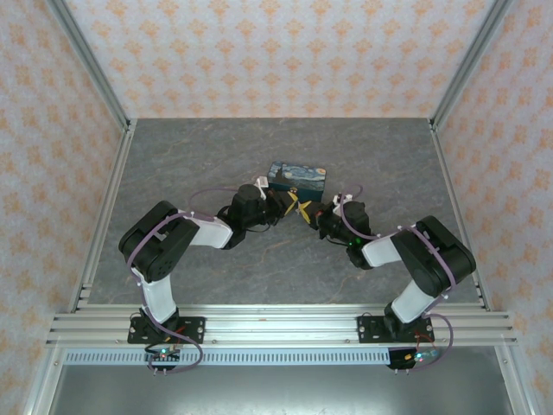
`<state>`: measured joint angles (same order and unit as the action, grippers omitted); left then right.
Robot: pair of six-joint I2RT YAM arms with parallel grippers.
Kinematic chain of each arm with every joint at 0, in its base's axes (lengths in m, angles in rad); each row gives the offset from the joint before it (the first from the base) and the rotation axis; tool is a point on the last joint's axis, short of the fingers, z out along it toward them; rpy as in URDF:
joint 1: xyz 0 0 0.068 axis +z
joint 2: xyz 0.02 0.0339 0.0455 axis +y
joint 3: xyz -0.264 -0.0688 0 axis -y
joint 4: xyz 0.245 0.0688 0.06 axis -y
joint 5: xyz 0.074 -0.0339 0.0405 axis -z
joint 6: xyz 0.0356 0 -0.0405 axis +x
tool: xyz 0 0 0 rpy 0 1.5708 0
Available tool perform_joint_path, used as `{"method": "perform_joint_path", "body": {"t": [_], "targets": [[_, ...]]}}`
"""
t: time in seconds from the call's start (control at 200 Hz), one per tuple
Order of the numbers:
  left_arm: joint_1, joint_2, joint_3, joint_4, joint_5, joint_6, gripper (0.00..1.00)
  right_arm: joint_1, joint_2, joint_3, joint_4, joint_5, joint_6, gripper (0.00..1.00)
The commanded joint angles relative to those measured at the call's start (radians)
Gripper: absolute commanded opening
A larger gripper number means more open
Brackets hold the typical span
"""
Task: Unlock the padlock with the key
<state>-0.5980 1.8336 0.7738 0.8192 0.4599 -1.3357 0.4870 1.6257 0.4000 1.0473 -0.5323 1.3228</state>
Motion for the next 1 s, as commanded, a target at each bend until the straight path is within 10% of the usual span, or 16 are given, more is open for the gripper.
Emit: {"method": "perform_joint_path", "body": {"t": [0.0, 0.996], "targets": [[-0.037, -0.02, 0.013, 0.023, 0.083, 0.01, 0.0, -0.024, -0.012, 0.001, 0.032, 0.08, -0.011, 0.0], [-0.042, -0.017, 0.015, 0.018, 0.054, 0.006, 0.0, -0.004, 0.006, 0.043, 0.08, 0.076, 0.086, 0.0]]}}
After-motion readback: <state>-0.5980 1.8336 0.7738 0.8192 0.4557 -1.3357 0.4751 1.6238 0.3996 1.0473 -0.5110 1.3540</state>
